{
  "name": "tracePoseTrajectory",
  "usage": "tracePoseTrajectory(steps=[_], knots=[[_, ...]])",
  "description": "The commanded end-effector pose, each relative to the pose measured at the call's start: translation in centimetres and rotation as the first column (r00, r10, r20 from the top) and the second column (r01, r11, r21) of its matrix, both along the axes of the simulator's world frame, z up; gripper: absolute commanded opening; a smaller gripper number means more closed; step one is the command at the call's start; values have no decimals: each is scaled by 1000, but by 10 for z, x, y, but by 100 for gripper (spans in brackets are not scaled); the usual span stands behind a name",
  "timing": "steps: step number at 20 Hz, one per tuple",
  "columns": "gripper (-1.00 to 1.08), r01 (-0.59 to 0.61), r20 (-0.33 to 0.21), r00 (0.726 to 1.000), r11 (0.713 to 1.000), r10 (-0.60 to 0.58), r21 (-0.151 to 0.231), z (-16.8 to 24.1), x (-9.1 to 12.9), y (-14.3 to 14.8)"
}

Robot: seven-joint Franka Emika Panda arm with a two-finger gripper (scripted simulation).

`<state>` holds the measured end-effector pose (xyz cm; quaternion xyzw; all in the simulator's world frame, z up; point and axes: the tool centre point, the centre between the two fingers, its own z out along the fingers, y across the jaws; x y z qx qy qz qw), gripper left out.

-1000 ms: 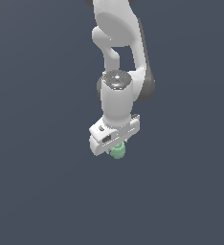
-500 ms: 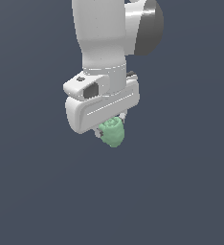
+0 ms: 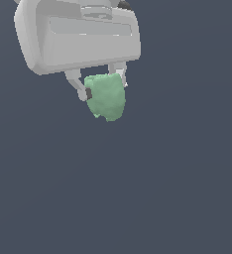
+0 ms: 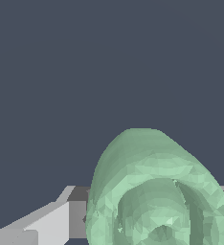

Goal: Pick up the object and move it to a goal position.

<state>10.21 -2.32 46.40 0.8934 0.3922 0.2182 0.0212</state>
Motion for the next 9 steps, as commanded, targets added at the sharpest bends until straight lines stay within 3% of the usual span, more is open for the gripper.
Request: tracePoseTrajectory(steps=[1, 9], knots=[[-100, -17, 21, 1000, 1000, 17, 5, 21, -1, -3], [-100, -34, 47, 998, 999, 34, 11, 45, -1, -8]])
